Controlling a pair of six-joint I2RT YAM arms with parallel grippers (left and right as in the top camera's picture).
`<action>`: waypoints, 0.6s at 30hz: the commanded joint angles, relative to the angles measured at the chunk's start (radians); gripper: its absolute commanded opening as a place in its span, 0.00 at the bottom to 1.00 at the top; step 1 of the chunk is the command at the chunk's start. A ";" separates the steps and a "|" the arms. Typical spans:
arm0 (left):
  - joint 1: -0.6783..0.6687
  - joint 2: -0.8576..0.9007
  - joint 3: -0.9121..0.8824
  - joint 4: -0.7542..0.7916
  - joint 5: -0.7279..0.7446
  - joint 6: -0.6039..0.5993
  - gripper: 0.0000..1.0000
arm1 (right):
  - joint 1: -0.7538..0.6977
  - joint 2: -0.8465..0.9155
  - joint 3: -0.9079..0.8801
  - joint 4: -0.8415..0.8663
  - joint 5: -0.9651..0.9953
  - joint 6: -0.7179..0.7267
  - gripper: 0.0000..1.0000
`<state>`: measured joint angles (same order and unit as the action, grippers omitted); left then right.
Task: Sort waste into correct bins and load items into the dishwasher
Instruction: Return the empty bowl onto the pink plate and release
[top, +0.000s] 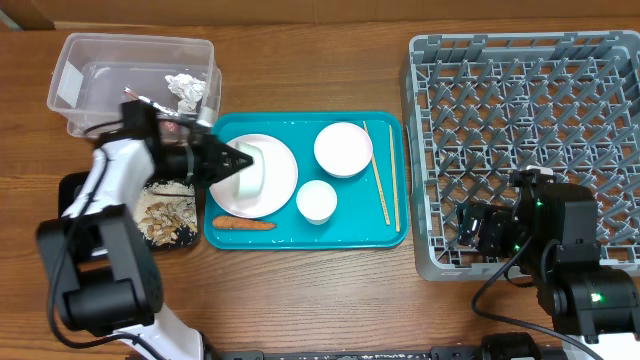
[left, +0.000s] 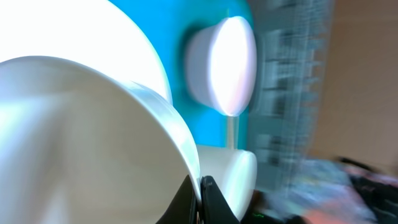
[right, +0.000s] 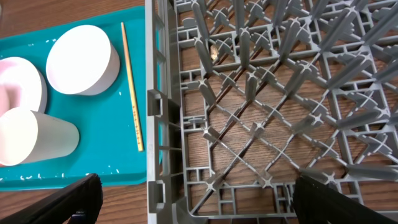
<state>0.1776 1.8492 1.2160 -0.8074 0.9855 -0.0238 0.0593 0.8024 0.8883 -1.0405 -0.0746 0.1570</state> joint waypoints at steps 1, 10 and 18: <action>-0.104 -0.032 -0.002 0.064 -0.360 -0.117 0.04 | -0.003 -0.006 0.029 0.005 -0.004 0.000 1.00; -0.279 -0.032 -0.002 0.117 -0.692 -0.164 0.04 | -0.003 -0.006 0.029 0.006 -0.004 0.000 1.00; -0.309 -0.032 0.040 0.072 -0.650 -0.175 0.18 | -0.003 -0.003 0.029 0.019 -0.005 0.000 1.00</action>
<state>-0.1261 1.8046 1.2201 -0.7109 0.3527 -0.1772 0.0593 0.8024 0.8883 -1.0367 -0.0746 0.1566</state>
